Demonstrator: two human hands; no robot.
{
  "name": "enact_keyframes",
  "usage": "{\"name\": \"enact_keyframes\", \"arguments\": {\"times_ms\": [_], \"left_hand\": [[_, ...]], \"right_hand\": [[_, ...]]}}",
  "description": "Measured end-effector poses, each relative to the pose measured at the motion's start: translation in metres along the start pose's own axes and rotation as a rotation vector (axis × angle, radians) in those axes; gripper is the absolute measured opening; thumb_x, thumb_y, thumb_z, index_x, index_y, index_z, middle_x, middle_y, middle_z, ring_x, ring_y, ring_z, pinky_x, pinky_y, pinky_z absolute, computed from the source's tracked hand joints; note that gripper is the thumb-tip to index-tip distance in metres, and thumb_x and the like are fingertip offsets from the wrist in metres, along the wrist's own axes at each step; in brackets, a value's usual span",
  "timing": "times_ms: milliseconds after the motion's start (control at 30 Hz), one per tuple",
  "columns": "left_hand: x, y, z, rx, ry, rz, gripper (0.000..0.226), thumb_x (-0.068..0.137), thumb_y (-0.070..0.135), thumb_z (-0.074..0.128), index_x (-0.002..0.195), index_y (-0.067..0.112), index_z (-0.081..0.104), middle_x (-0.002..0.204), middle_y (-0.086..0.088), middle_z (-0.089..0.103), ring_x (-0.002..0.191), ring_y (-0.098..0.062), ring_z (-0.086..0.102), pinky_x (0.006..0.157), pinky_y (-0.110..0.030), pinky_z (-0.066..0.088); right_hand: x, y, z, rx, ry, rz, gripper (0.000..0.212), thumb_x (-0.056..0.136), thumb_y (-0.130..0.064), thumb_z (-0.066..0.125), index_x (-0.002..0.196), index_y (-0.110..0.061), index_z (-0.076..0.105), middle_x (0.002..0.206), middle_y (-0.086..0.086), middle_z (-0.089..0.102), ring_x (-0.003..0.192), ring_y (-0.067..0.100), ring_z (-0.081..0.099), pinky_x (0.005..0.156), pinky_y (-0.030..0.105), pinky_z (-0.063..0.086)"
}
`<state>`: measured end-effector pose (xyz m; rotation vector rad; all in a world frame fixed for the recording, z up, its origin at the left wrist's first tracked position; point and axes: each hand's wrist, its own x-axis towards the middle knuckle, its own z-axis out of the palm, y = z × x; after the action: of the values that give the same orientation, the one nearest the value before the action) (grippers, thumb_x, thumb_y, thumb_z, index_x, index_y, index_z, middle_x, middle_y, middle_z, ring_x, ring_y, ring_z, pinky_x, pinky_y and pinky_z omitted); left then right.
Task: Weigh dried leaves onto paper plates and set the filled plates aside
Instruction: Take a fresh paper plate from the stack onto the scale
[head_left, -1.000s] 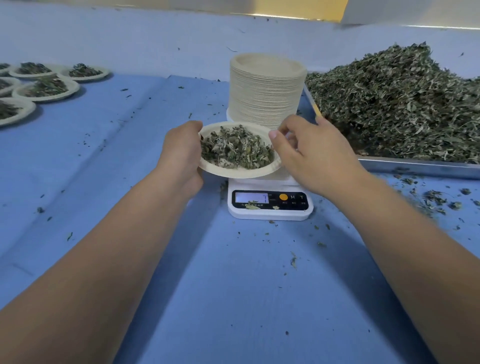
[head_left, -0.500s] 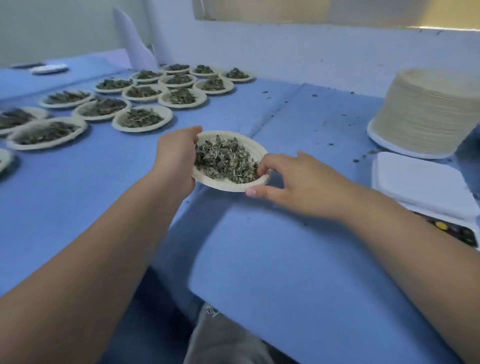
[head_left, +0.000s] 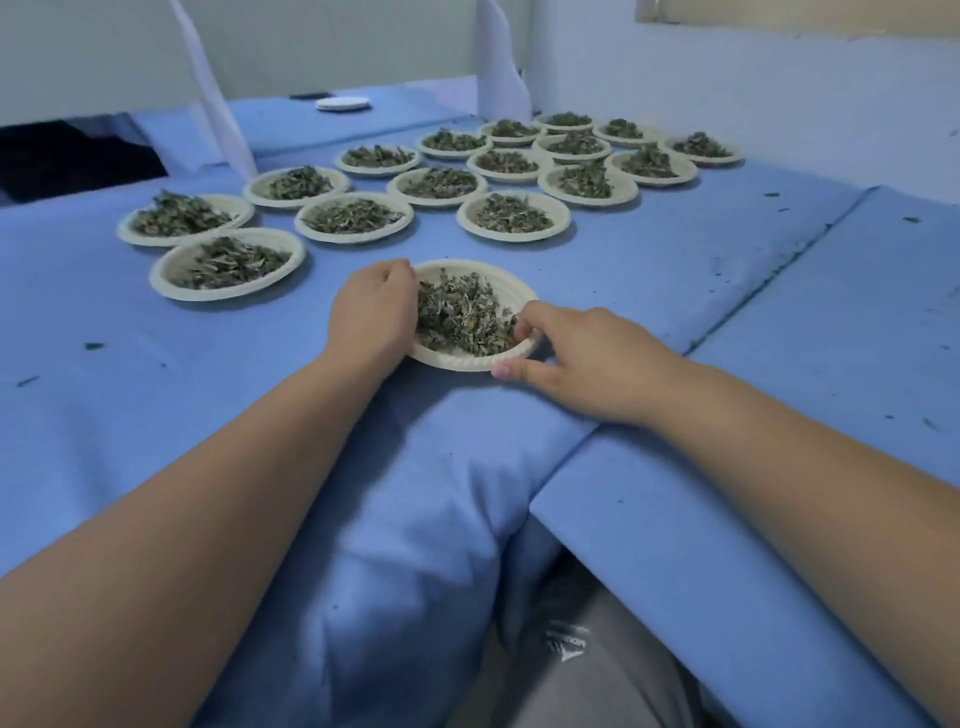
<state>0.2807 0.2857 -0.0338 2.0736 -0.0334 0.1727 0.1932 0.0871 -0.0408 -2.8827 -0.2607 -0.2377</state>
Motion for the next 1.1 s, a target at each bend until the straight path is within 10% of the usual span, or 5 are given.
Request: {"name": "enact_keyframes", "arguments": {"times_ms": [567, 733, 867, 1100], "left_hand": [[0.010, -0.016, 0.004, 0.061, 0.062, 0.175, 0.015, 0.100, 0.013, 0.040, 0.087, 0.012, 0.047, 0.100, -0.011, 0.059, 0.092, -0.027, 0.046, 0.072, -0.030, 0.025], [0.002, -0.012, 0.009, 0.134, 0.023, 0.287, 0.034, 0.105, 0.013, 0.040, 0.132, 0.001, 0.057, 0.145, -0.017, 0.053, 0.135, -0.026, 0.045, 0.105, -0.029, 0.028], [-0.007, -0.004, 0.014, 0.158, -0.008, 0.362, 0.033, 0.105, 0.013, 0.038, 0.130, 0.001, 0.056, 0.153, -0.016, 0.046, 0.141, -0.024, 0.038, 0.110, -0.028, 0.024], [-0.052, 0.037, 0.040, 0.063, -0.174, 0.604, 0.038, 0.104, 0.006, 0.037, 0.138, 0.005, 0.054, 0.128, -0.011, 0.060, 0.115, -0.024, 0.053, 0.097, -0.037, 0.041]], "right_hand": [[0.115, -0.014, 0.045, -0.111, 0.132, 0.139, 0.064, 0.088, -0.077, 0.038, 0.119, -0.023, 0.048, 0.110, 0.012, 0.068, 0.102, 0.037, 0.062, 0.073, 0.041, 0.041], [0.114, -0.022, 0.042, -0.130, 0.101, 0.158, 0.063, 0.092, -0.069, 0.037, 0.129, -0.019, 0.045, 0.118, 0.016, 0.065, 0.106, 0.039, 0.061, 0.082, 0.046, 0.045], [0.099, -0.023, 0.030, -0.094, 0.118, 0.125, 0.060, 0.095, -0.061, 0.039, 0.134, -0.016, 0.042, 0.120, 0.016, 0.065, 0.108, 0.039, 0.060, 0.077, 0.045, 0.042], [0.037, -0.008, -0.022, 0.023, 0.210, 0.108, 0.049, 0.079, -0.041, 0.035, 0.124, -0.023, 0.044, 0.074, 0.000, 0.053, 0.081, 0.037, 0.057, 0.062, 0.038, 0.038]]}}
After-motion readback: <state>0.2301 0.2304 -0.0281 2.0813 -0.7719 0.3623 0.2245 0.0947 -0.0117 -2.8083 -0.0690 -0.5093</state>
